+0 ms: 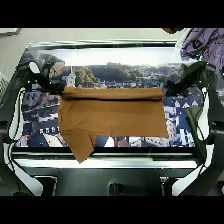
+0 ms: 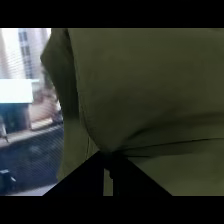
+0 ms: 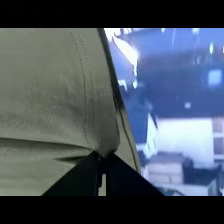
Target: Fold the clothes and pants, and hang the long-sleeved shirts on hangers.
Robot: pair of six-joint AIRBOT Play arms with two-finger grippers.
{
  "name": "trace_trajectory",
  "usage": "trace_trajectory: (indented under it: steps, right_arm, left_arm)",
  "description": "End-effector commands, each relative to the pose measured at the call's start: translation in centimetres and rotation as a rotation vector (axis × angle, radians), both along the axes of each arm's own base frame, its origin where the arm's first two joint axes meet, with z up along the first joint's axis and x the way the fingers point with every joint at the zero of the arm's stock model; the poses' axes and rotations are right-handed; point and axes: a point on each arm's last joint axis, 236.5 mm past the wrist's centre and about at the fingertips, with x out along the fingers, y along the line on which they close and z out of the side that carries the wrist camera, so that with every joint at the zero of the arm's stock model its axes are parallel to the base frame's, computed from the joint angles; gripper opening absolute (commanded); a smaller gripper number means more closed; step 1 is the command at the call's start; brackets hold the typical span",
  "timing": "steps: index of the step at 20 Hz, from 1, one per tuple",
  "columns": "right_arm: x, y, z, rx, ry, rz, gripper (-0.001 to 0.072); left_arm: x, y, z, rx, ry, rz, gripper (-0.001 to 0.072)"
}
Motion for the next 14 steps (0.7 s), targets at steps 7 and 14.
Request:
trace_trajectory:
  steps: [7,14]
  right_arm:
    - [-2.9,0.6,-4.8,0.035,0.196,0.011,0.0032]
    - [-3.5,1.1,-4.3,0.062,0.213,0.034,0.0534]
  left_arm:
    - [-2.6,-0.4,-2.1,-0.006,0.138,-0.019,0.0018]
    - [-3.0,-0.9,-2.7,-0.003,0.182,0.000,0.0526]
